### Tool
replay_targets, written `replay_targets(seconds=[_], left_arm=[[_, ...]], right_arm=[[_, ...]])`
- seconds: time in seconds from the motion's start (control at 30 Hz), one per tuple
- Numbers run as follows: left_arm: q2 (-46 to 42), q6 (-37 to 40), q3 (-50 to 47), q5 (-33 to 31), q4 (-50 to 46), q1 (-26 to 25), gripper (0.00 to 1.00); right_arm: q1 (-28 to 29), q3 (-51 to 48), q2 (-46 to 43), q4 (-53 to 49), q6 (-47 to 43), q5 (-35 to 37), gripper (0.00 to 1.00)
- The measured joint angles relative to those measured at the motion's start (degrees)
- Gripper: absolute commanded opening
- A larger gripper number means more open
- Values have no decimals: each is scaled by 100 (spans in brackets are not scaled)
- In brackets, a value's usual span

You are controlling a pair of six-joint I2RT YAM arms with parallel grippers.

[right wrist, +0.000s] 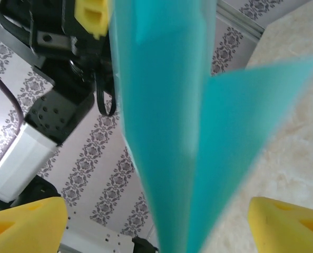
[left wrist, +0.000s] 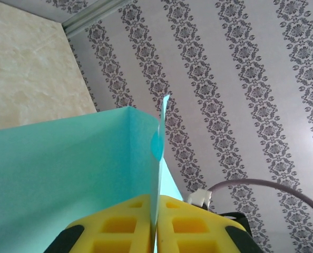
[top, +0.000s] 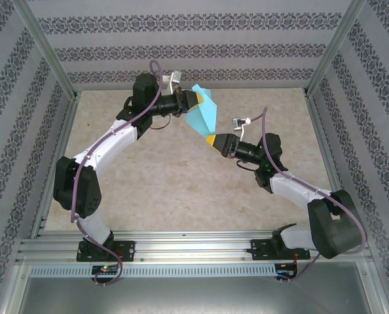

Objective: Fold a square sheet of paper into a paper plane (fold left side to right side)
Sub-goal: Turn over the paper at the center of the table.

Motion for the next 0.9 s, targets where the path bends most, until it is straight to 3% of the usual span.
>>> replay_targets(seconds=[0.4,0.7,0.83,0.9], left_arm=[[-22,-129,-431,160,44,-72,12],[-26,-125,-470,175,39,-79,14],[-28,-120,-479,175,35,-79,18],[-28,-90,-479,170,28,-79,26]], right_arm=[[2,238,284,481,479,-98,60],[0,260,116,-328,63,-90,34],[2,308,-87,-964,-304,-26,23],[0,323,-160,-1217,-485,11,18]])
